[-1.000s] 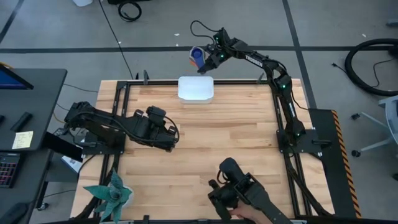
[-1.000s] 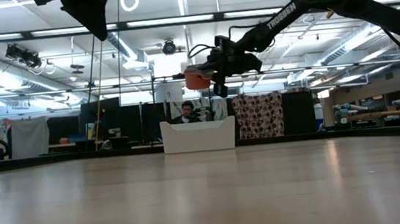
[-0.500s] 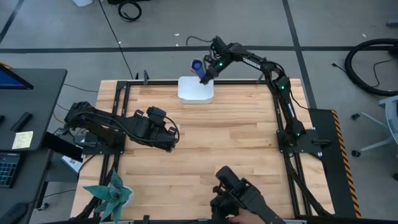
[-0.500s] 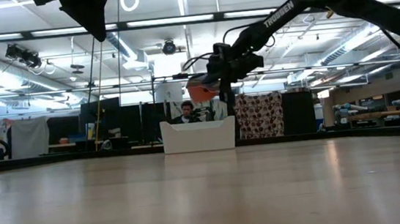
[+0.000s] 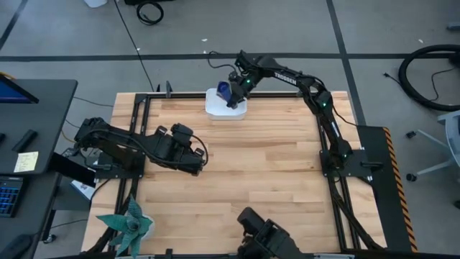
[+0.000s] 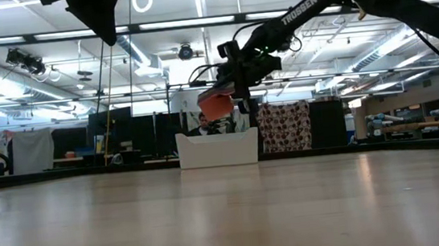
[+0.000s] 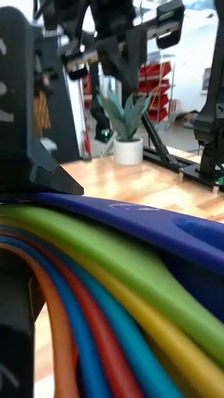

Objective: Nest measuring cups in basket
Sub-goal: Put the stacked measuring cups into the white bin

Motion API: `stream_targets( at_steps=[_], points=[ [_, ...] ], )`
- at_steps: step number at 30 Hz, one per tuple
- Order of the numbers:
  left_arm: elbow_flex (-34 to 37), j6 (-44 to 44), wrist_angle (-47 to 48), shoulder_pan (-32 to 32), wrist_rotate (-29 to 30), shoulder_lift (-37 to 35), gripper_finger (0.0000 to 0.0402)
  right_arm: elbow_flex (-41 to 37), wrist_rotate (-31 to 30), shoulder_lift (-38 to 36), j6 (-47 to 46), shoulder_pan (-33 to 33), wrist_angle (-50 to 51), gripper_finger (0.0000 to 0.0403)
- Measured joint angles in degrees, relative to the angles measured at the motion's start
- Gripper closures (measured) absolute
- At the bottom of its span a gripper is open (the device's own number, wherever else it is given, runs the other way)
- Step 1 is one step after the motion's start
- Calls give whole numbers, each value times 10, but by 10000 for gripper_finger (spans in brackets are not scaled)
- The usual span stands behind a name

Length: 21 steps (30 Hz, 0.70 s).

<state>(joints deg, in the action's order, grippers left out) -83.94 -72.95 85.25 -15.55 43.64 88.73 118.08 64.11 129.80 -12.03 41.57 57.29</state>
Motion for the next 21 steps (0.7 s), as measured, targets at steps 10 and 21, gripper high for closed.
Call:
stream_targets(
  at_steps=[10,21],
  points=[
    [0,6,27,-8,0,0,393,0,11,0,0,-37,66,310],
    [0,0,43,-24,9,0,393,-24,45,0,-115,-82,-61,310]
  ],
)
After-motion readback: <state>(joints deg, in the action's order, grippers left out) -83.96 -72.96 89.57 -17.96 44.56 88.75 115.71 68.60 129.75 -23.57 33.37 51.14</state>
